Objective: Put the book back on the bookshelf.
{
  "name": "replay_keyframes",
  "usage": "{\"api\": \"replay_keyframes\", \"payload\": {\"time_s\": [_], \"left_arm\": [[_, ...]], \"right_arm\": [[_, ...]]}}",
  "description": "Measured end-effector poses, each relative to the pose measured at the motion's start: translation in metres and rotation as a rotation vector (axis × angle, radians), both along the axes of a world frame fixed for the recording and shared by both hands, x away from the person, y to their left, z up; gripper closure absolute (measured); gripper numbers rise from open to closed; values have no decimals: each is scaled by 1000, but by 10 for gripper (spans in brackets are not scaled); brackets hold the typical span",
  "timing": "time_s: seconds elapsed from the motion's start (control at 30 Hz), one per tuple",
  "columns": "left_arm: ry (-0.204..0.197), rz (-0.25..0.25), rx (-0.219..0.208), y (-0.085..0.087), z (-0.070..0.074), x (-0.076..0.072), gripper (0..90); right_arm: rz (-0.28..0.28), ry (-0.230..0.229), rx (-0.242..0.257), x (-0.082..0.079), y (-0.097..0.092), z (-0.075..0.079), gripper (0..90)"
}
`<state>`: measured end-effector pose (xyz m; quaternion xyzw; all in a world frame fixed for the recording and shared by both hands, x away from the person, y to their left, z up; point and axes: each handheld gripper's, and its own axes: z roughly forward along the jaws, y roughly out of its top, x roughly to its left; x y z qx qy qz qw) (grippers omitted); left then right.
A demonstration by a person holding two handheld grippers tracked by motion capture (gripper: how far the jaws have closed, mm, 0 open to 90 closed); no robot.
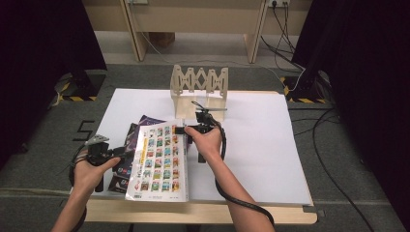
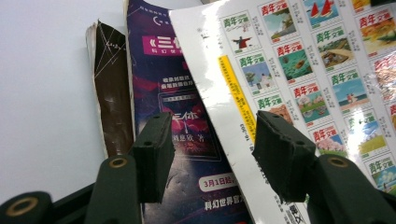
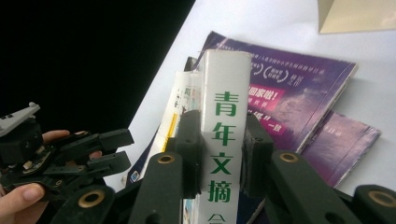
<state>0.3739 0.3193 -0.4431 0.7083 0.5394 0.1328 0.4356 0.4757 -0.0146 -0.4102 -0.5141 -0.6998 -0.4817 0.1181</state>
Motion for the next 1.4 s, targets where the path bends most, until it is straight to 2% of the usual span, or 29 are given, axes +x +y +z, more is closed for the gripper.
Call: {"api": "replay_keyframes", "payload": {"time_s": [0.4,0.57,0.8,0.93,1.13,1.4], "left_arm": [[-7,6,-6,-2,1,4,456],[-16,17,-7,-2,2,5,453],[-31,39,28,-5,0,8,437],[-38,40,42,-8,-1,10,432],[-46,48,42,-11,-2,11,427],[-52,59,34,-16,-8,12,425]], "right_arm": [[-20,-48,13,-5,-14,16,744],[-29,-86,4,-8,-19,24,744],[-62,-140,2,-13,-30,35,744],[-77,-153,16,-15,-37,38,744],[-105,-183,33,-19,-46,44,744],[-164,-252,41,-25,-62,57,744]]}}
